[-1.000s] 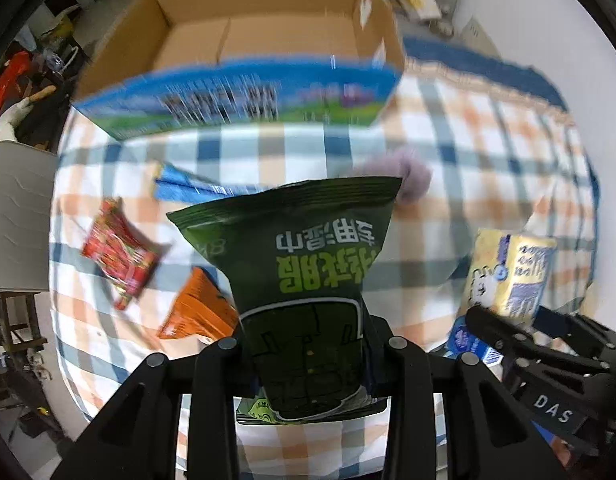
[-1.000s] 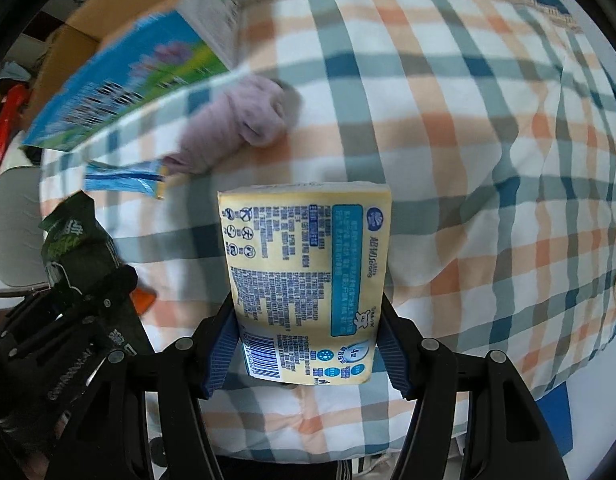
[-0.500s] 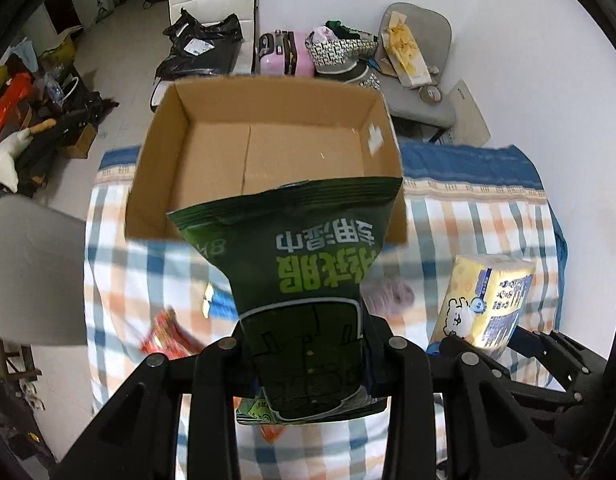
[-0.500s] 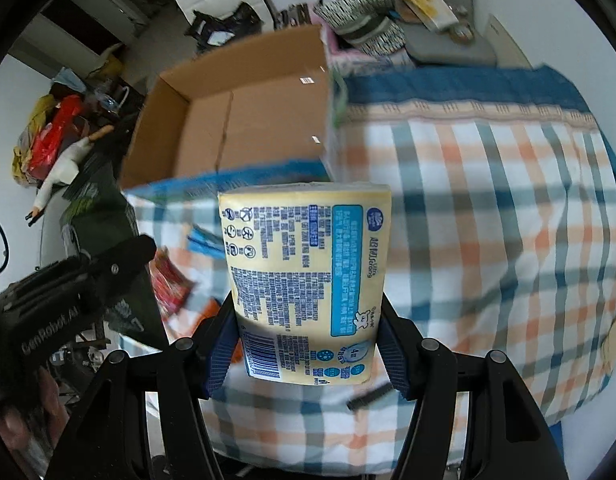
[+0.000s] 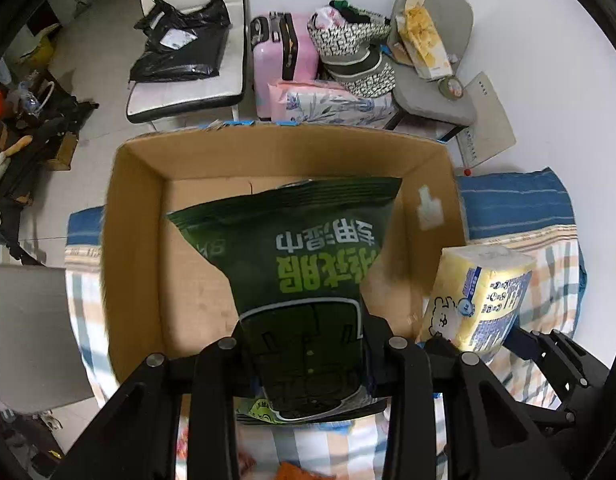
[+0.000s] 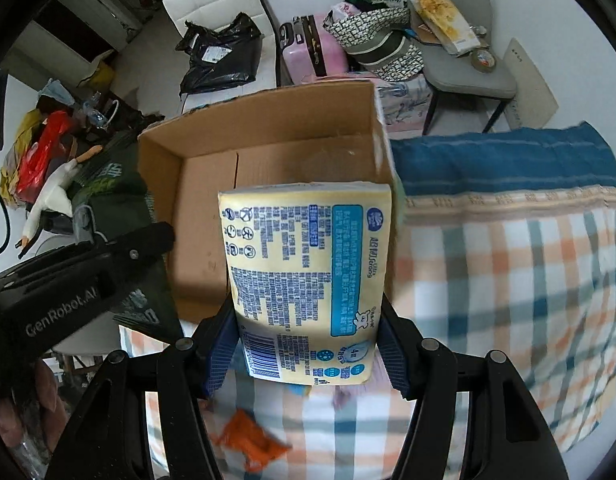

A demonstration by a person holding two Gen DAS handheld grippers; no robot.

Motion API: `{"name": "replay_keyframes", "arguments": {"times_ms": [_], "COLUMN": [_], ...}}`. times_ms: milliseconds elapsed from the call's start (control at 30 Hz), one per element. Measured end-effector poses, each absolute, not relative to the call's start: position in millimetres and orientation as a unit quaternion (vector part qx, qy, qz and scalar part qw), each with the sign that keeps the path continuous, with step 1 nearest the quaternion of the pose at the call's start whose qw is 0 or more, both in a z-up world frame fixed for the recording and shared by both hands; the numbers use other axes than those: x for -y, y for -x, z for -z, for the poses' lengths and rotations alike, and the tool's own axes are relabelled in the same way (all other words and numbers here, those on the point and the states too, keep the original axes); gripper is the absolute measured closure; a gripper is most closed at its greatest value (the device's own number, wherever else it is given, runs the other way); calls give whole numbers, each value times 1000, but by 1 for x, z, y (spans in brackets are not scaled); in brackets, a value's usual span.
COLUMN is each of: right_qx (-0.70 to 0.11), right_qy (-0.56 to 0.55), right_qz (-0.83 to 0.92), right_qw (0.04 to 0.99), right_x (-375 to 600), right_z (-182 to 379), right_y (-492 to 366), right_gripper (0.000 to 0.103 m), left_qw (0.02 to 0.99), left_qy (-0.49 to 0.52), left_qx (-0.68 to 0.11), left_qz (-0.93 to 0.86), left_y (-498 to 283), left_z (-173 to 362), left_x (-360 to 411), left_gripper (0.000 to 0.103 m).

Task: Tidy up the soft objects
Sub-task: 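Carry both items into the cardboard box and open both grippers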

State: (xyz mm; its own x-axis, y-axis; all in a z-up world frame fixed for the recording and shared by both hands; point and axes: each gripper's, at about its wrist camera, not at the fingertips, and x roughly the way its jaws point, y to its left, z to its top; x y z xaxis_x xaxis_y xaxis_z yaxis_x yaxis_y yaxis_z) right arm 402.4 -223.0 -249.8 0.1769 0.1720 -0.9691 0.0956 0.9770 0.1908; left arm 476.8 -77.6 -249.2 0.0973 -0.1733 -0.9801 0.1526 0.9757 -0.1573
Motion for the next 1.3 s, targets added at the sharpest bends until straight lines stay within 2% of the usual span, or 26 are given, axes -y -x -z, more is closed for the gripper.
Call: {"name": "replay_keyframes", "arguments": {"times_ms": [267,700,867,933,1000,1033,1100,1200,1300], "right_qx": [-661,-685,-691,-690,-688,-687,-683,-680,-676], "right_qy": [-95,-49,-36,-37,-29,-25,-22,-26,-31], "right_qz": [-10,-9,-3,-3,-3,-2,-2,-5,-7], "right_qw": [745,727,722,723,725,726,730,733,736], "right_x": [219,199,195,195,193,193,192,191,189], "right_z": [304,359,363,359,354,351,344,334,325], "right_y": [-479,-530,-533,-530,-527,-524,-517,-503,-487], "right_gripper": [38,37,35,30,26,24,12,1,0], "left_qw": [695,669,671,673,681,684,693,712,730], "left_qy": [33,30,52,52,49,48,41,32,28], "left_qx": [-707,-733,-731,-731,-724,-721,-714,-697,-680], "left_qz": [127,120,110,105,98,95,90,80,69], "left_y": [-531,-554,-550,-547,-540,-537,-527,-507,-486], "left_z": [307,350,347,344,337,334,324,308,294], "left_x": [75,75,65,62,57,55,50,41,31], "left_gripper": [71,68,53,25,16,16,14,14,14]}}
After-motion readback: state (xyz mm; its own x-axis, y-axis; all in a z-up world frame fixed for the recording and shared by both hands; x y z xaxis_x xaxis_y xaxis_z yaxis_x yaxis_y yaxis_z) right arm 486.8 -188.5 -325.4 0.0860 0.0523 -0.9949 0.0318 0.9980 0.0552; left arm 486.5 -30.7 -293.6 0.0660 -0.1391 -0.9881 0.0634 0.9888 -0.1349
